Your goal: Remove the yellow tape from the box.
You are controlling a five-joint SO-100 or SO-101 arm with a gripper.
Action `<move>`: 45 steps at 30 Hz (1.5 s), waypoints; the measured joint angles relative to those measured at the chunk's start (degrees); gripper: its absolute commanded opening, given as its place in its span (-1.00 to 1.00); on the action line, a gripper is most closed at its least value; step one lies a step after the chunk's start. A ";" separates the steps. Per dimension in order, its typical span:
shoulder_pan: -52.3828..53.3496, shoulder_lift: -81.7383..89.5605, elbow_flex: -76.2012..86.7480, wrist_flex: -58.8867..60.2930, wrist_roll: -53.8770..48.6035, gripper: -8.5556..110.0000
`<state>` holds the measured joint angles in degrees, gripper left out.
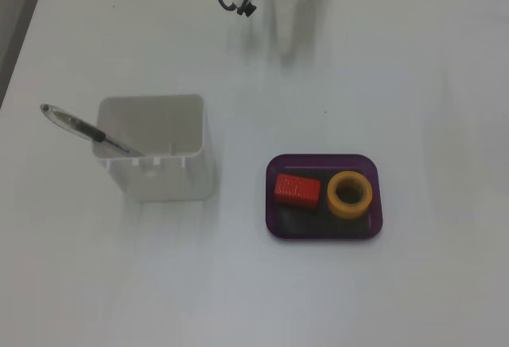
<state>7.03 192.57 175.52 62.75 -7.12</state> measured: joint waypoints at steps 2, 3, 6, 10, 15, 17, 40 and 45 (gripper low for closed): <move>-0.18 0.00 0.00 0.00 0.00 -0.86; -0.18 0.00 0.00 0.00 0.00 -0.86; -0.18 0.00 -1.41 -0.35 0.00 -0.86; -0.18 0.00 -5.98 -1.49 0.00 -0.86; 0.00 -0.18 -11.78 -3.60 0.00 -0.86; 0.00 -0.18 -15.12 -3.87 0.00 -0.86; -16.08 -80.51 -76.29 6.77 -10.55 -0.64; -15.82 -98.61 -90.62 7.12 -10.55 -0.64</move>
<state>-8.79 93.96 84.90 69.87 -17.67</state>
